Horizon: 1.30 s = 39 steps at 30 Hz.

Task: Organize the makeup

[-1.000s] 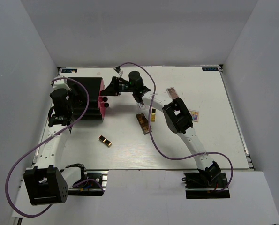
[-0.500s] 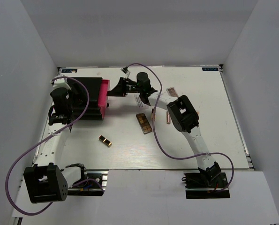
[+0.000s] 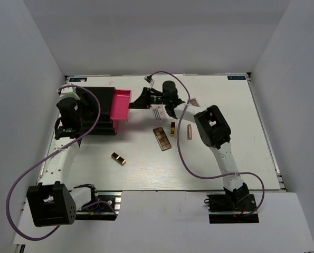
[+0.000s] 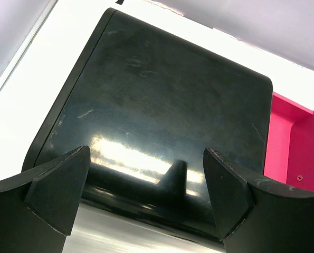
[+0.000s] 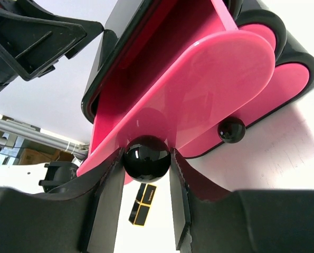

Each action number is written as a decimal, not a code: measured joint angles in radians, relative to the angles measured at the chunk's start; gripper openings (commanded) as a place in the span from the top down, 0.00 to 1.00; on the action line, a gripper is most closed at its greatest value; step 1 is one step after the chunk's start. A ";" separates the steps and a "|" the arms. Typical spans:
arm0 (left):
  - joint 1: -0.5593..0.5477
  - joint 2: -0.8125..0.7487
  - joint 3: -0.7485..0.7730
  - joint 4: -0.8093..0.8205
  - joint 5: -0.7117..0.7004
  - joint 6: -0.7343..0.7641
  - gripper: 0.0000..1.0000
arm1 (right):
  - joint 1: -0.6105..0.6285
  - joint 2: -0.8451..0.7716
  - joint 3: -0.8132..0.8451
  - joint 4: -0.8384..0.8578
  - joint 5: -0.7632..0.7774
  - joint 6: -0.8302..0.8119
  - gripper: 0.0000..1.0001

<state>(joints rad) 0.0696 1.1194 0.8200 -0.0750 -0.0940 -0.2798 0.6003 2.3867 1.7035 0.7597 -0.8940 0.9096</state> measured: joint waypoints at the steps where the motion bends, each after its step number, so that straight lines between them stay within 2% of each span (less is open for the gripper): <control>1: 0.000 0.000 0.000 0.000 0.000 0.000 0.02 | -0.001 0.000 0.000 0.000 -0.002 0.000 0.62; 3: 0.000 0.000 0.000 0.000 0.000 -0.001 0.02 | -0.003 0.000 0.000 0.000 -0.009 -0.003 0.41; 4: 0.000 0.000 0.000 0.000 0.000 -0.002 0.02 | -0.006 0.000 0.000 -0.004 -0.011 -0.003 0.13; 5: 0.000 0.000 0.000 0.000 0.000 -0.002 0.02 | -0.008 0.000 0.000 -0.009 -0.014 0.000 0.11; 15: 0.000 -0.032 -0.014 -0.002 0.032 -0.006 0.02 | -0.031 -0.002 0.000 -0.017 -0.061 -0.018 0.11; 20: 0.000 -0.099 -0.043 0.010 0.048 -0.006 0.02 | -0.039 -0.061 -0.051 -0.116 -0.076 -0.089 0.11; 24: -0.001 -0.191 -0.079 0.054 0.087 -0.006 0.02 | -0.048 -0.173 -0.129 -0.267 -0.075 -0.222 0.11; 27: -0.006 -0.293 -0.113 0.090 0.151 -0.012 0.11 | -0.059 -0.306 -0.228 -0.389 -0.048 -0.358 0.11; 28: -0.008 -0.321 -0.115 0.100 0.182 -0.021 0.20 | -0.063 -0.357 -0.262 -0.431 -0.034 -0.411 0.11; 30: -0.009 -0.351 -0.110 0.106 0.253 -0.045 0.30 | -0.072 -0.473 -0.345 -0.503 0.009 -0.527 0.11; 31: -0.011 -0.356 -0.099 0.094 0.305 -0.058 0.39 | -0.077 -0.529 -0.383 -0.533 0.023 -0.575 0.11; 33: -0.014 -0.341 -0.077 0.071 0.375 -0.085 0.47 | -0.090 -0.646 -0.465 -0.583 0.067 -0.672 0.11; 35: -0.018 -0.309 -0.055 0.034 0.456 -0.116 0.49 | -0.101 -0.758 -0.539 -0.623 0.117 -0.748 0.12; 36: -0.022 -0.291 -0.050 0.011 0.491 -0.130 0.49 | -0.109 -0.808 -0.572 -0.638 0.138 -0.776 0.14; 37: -0.026 -0.278 -0.050 -0.016 0.517 -0.138 0.50 | -0.116 -0.852 -0.600 -0.649 0.160 -0.800 0.24; 39: -0.037 -0.259 -0.050 -0.092 0.554 -0.153 0.50 | -0.134 -0.919 -0.642 -0.673 0.205 -0.838 0.38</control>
<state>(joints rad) 0.0326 0.8604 0.7704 -0.1673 0.4603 -0.4332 0.4667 1.4673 1.0611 0.0872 -0.6888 0.0719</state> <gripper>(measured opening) 0.502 0.732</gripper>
